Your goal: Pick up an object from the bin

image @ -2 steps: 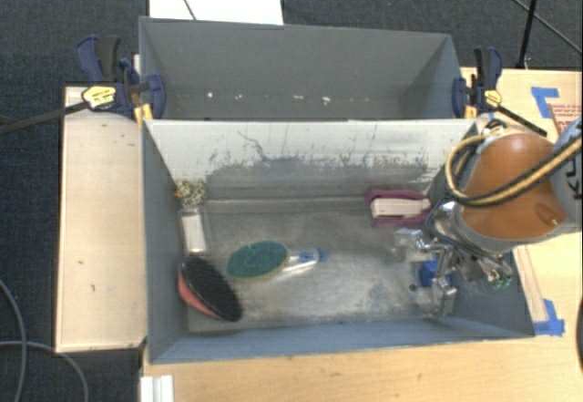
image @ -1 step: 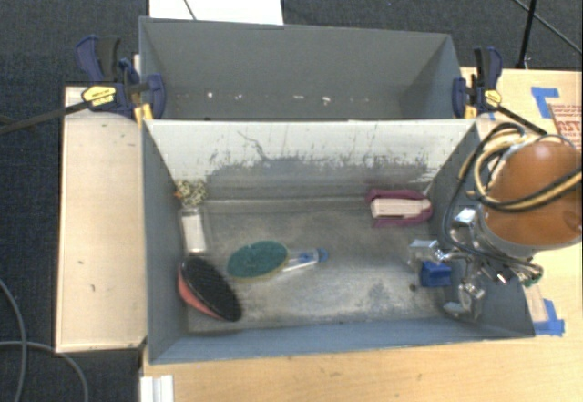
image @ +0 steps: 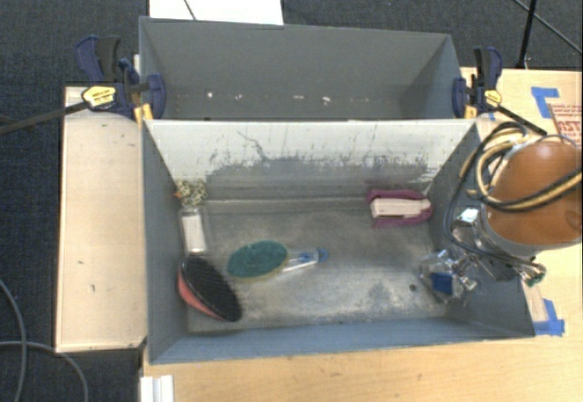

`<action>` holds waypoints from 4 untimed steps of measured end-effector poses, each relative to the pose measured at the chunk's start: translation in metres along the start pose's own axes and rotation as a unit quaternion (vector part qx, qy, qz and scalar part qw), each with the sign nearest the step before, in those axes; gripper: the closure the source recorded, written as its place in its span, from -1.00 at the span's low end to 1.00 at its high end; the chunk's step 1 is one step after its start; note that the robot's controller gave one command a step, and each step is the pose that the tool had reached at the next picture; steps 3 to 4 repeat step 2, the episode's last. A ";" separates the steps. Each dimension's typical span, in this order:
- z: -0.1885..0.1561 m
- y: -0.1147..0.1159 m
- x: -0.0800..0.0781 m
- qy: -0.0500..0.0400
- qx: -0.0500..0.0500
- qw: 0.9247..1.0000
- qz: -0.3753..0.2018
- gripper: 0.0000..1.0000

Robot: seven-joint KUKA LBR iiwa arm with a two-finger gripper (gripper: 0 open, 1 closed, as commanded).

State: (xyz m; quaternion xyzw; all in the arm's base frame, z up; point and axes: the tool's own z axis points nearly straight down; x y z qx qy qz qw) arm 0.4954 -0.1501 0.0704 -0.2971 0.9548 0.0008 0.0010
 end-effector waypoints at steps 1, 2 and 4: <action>-0.123 0.039 -0.035 -0.003 0.003 1.000 -0.011 1.00; -0.222 0.063 -0.024 -0.003 0.004 1.000 -0.003 1.00; -0.222 0.063 -0.024 -0.003 0.004 1.000 -0.003 1.00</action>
Offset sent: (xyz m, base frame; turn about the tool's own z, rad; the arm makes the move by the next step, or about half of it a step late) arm 0.0037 0.0498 0.1183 -0.0170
